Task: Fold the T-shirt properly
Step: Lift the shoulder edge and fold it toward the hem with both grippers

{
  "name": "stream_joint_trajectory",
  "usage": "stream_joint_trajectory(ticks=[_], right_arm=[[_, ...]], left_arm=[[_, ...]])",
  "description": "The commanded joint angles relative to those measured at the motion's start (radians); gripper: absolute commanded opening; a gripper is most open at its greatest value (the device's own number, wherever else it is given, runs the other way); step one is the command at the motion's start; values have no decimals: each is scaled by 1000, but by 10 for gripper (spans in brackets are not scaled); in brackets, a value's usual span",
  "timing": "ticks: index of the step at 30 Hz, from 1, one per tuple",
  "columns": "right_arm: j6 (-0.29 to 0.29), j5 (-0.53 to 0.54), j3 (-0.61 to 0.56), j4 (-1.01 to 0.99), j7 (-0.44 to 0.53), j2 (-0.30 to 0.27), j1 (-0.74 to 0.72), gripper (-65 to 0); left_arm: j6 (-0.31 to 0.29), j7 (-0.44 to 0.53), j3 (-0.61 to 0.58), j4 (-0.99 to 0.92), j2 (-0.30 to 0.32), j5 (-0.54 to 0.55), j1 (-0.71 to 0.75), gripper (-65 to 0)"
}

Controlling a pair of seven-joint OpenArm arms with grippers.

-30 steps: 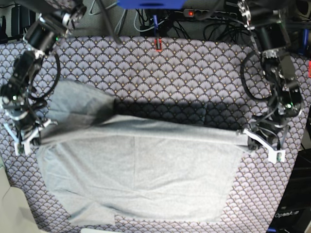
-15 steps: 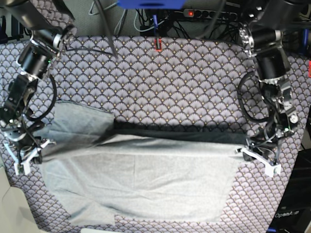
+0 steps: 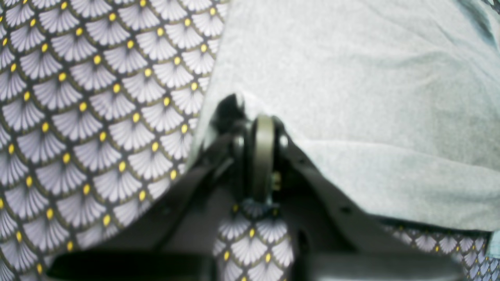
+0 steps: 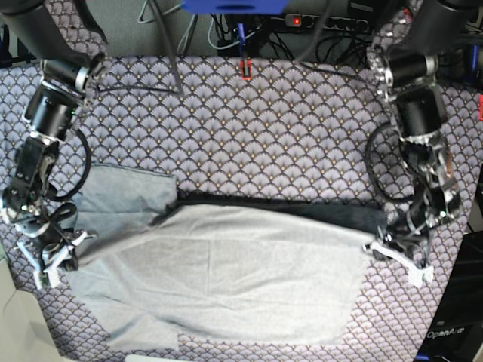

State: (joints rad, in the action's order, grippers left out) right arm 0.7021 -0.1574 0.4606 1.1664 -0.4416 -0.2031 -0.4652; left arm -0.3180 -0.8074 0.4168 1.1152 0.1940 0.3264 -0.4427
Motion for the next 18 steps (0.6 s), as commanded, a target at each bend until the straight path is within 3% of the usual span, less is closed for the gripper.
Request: stream_joint_trajectory(ticks=[1,10,18], right_arm=[[-4,15,-1,19,31,-22,-36,-650],[-4,15,-49,17,51,-37,-57,-650],[-4,15,-49,-138,53,-68,-152,-650]], left_arm=[[-3,26,3,18,14,12,-31,-650],[-3,33,3,-54,15,10,-95,-650],[-3,217,-3,-151,14,15,-89,-650]])
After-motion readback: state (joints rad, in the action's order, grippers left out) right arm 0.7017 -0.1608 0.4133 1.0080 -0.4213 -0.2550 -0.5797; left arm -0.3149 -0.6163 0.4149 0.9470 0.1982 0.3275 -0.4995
